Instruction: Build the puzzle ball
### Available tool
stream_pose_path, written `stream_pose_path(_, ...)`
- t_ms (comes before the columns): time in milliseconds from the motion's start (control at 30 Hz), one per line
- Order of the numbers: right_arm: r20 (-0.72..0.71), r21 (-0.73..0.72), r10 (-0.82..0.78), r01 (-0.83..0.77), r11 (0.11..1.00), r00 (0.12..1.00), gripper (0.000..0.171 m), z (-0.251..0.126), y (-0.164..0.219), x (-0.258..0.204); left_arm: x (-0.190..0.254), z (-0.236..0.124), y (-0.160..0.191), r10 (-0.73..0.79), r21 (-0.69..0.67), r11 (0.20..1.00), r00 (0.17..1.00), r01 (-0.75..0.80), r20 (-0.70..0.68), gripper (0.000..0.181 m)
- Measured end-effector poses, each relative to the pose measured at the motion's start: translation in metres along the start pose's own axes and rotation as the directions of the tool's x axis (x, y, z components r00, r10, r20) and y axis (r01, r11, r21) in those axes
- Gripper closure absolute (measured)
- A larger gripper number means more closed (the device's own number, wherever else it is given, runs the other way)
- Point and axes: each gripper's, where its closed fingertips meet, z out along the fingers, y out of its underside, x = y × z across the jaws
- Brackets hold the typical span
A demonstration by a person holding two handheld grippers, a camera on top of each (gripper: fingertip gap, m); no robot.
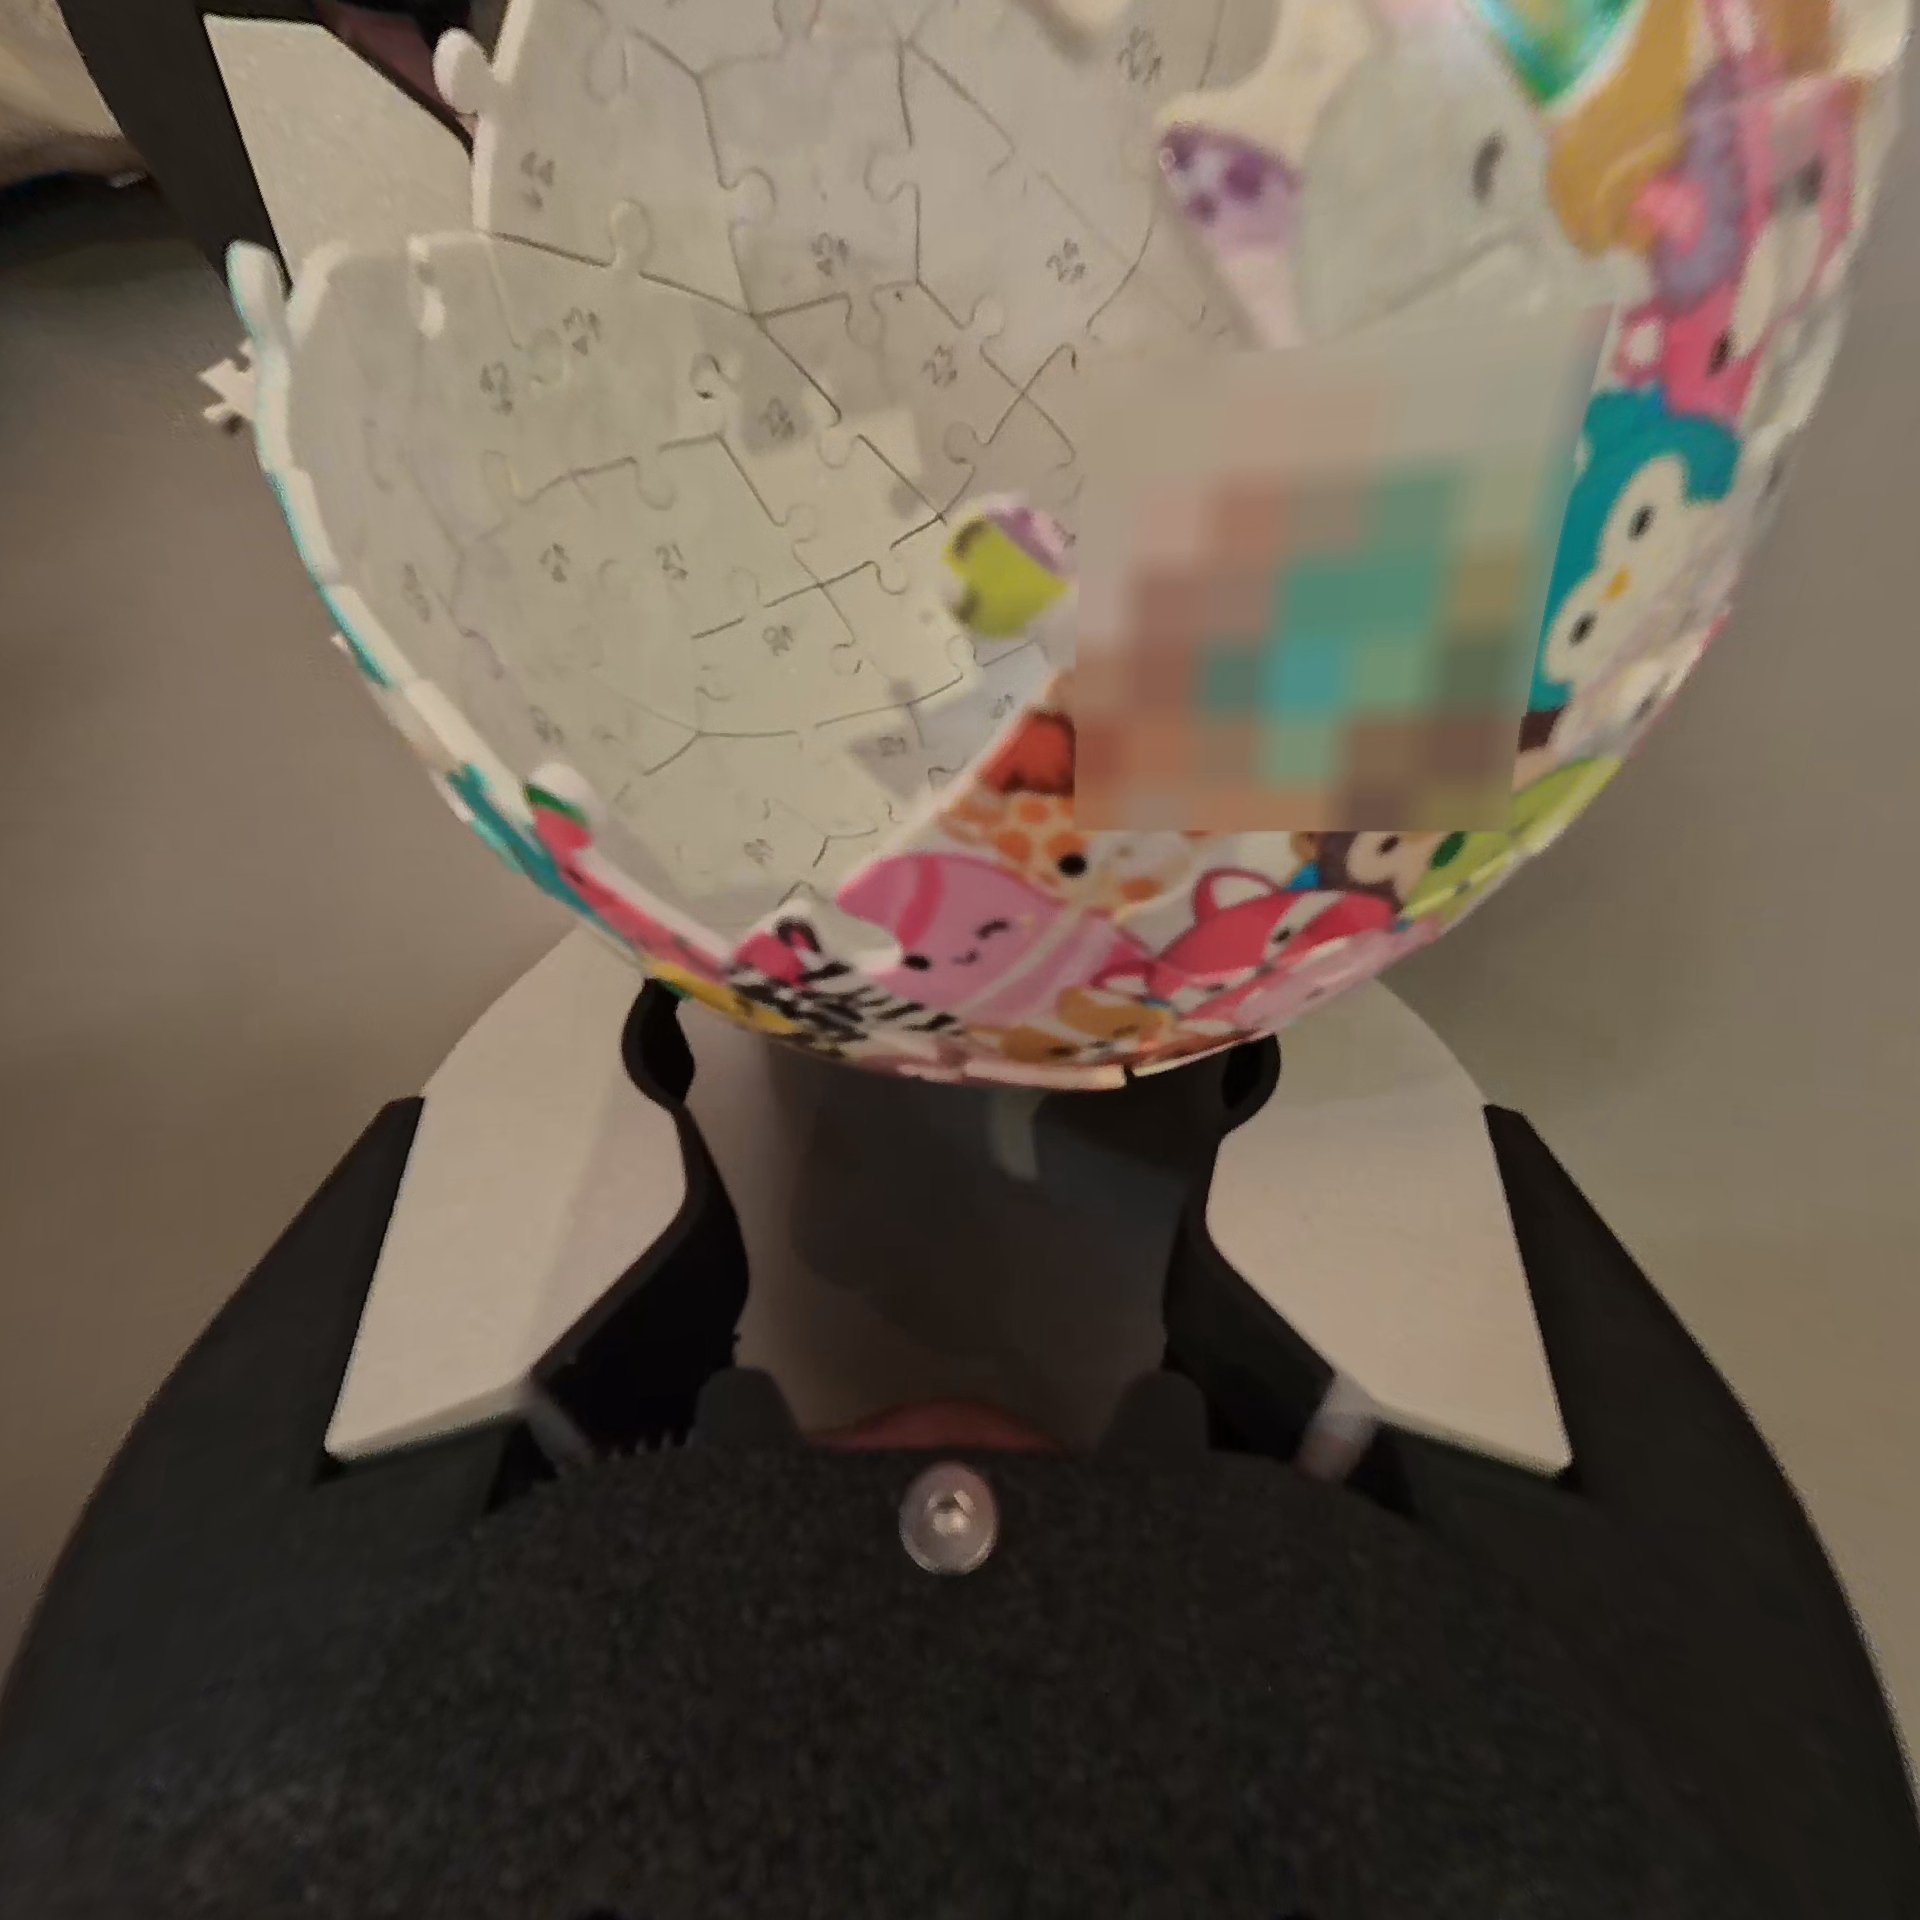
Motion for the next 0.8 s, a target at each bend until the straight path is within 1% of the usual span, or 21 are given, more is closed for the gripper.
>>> stream_pose_path(267,-0.005,-0.002,0.011,-0.011,1.000,1.000,0.067,-0.003,0.017,-0.055,0.055,-0.002,0.020,0.036,-0.054,0.998,0.999,-0.037,-0.017,0.091)
stream_pose_path(500,-0.027,-0.015,-0.002,0.002,1.000,1.000,0.069,-0.007,0.037,-0.104,0.105,-0.002,0.037,0.068,-0.092,0.993,0.998,-0.069,-0.011,0.092)
stream_pose_path(600,-0.037,-0.012,-0.006,0.005,1.000,0.999,0.073,-0.010,0.044,-0.118,0.118,-0.006,0.041,0.084,-0.103,0.991,0.996,-0.082,0.017,0.093)
stream_pose_path(667,-0.076,-0.020,0.002,-0.003,1.000,0.997,0.074,-0.017,0.050,-0.120,0.119,-0.022,0.042,0.084,-0.106,0.991,0.995,-0.078,0.054,0.093)
stream_pose_path(700,-0.096,-0.024,0.010,-0.013,1.000,0.995,0.075,-0.023,0.055,-0.121,0.115,-0.039,0.044,0.082,-0.104,0.992,0.992,-0.072,0.099,0.092)
stream_pose_path(733,-0.130,-0.029,0.016,-0.020,0.999,0.991,0.074,-0.032,0.061,-0.122,0.110,-0.061,0.044,0.063,-0.066,0.996,0.986,-0.053,0.157,0.093)
stream_pose_path(800,-0.259,-0.017,0.027,-0.032,0.999,0.965,0.075,-0.054,0.074,-0.122,0.102,-0.118,0.044,-0.042,0.080,0.997,0.967,0.022,0.251,0.106)
